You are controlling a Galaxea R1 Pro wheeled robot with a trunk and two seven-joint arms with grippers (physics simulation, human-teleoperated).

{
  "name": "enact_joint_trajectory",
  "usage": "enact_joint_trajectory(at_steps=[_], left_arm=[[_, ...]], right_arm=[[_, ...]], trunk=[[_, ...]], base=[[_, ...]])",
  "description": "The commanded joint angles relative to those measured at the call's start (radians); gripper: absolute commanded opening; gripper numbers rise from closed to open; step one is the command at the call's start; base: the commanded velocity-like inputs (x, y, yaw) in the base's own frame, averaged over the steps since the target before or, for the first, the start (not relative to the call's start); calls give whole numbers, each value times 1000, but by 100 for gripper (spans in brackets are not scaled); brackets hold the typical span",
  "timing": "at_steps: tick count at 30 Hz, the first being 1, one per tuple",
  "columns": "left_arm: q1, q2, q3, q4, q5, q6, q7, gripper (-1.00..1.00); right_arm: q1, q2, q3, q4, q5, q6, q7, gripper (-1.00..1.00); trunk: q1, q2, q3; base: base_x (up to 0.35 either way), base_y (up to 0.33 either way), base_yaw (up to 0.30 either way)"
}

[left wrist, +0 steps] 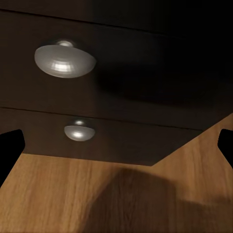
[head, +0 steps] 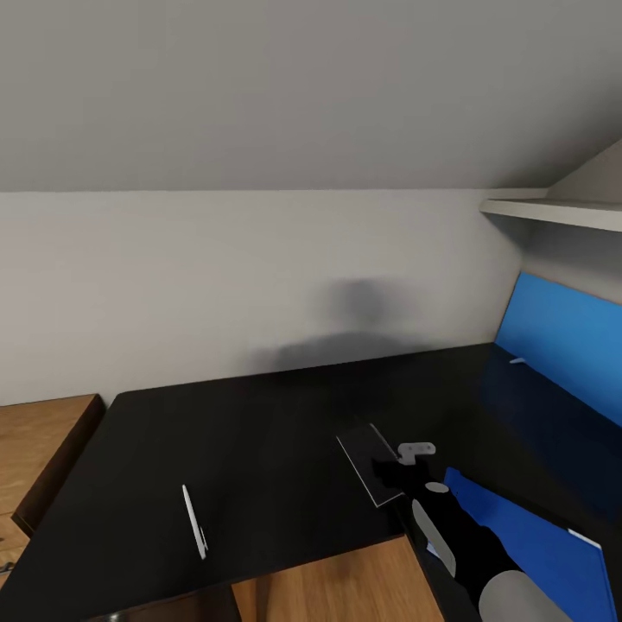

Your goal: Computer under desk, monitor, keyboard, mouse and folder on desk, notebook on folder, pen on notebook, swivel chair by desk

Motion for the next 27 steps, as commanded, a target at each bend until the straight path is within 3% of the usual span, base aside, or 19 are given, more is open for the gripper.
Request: enact_joint_trajectory(at_steps=[1, 12, 27], left_arm=[[-1, 0, -3, 0, 11, -1, -9, 100], [-1, 2, -3, 0, 11, 0, -7, 100], [-1, 3, -3, 0, 12, -1, -8, 100]], right_arm=[[0, -2, 7, 18, -13, 4, -8, 100], [0, 0, 7, 18, -13, 4, -5, 100], [0, 1, 7, 18, -14, 4, -4, 100]], trunk=[[0, 0, -1], [0, 0, -1], [0, 0, -1]], base=[[0, 0, 0], [-1, 0, 0], [-89, 68, 0]])
